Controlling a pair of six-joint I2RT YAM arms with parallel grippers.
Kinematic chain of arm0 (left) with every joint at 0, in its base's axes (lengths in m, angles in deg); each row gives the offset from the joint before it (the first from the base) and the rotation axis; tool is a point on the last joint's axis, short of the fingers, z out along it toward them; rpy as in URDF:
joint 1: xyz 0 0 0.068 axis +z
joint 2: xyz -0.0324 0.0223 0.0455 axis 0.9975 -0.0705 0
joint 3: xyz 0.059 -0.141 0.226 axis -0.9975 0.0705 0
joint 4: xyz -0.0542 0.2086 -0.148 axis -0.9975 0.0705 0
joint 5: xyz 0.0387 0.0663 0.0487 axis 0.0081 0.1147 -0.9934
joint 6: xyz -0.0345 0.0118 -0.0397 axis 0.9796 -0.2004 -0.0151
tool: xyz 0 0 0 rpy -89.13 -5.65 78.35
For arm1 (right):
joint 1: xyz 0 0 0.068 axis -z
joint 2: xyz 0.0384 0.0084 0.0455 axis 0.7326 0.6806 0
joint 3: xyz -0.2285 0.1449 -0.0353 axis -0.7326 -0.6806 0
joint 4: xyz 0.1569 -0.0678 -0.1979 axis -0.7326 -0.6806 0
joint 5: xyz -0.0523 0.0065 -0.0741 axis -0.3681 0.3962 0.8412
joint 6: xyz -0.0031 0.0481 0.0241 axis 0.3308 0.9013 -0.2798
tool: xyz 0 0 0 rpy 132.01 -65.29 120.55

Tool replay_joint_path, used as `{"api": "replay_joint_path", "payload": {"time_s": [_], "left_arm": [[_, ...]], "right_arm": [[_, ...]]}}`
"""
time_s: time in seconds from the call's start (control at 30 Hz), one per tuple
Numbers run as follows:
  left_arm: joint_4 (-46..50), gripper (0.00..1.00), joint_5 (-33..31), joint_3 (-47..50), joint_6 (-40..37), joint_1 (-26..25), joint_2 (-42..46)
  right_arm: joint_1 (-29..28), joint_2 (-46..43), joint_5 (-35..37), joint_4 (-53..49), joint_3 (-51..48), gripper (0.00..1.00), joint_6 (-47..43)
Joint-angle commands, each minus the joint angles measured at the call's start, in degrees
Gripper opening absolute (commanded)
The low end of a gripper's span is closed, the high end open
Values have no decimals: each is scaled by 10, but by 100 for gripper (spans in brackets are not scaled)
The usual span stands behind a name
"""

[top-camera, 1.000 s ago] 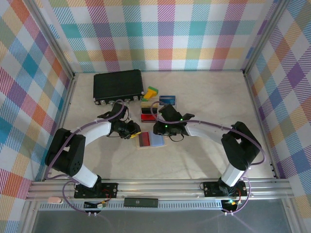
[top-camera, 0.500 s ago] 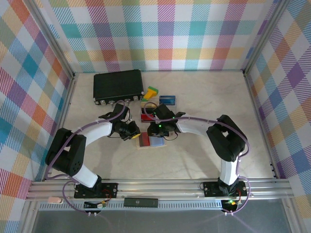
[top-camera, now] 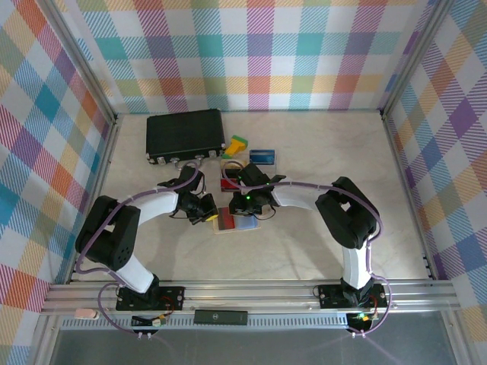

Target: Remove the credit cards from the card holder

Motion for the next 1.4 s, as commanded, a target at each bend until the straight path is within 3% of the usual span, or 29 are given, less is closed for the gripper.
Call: {"api": "replay_joint_path", "payload": {"time_s": [0.0, 0.3, 1.37], "left_arm": [[-4, 7, -12, 11, -7, -5, -11], [16, 4, -38, 10, -24, -5, -17], [9, 0, -37, 18, -28, -5, -32]], "right_arm": [[1, 9, -4, 0, 12, 16, 8], [1, 14, 10, 3, 2, 17, 19], [1, 45, -20, 19, 1, 16, 29]]}}
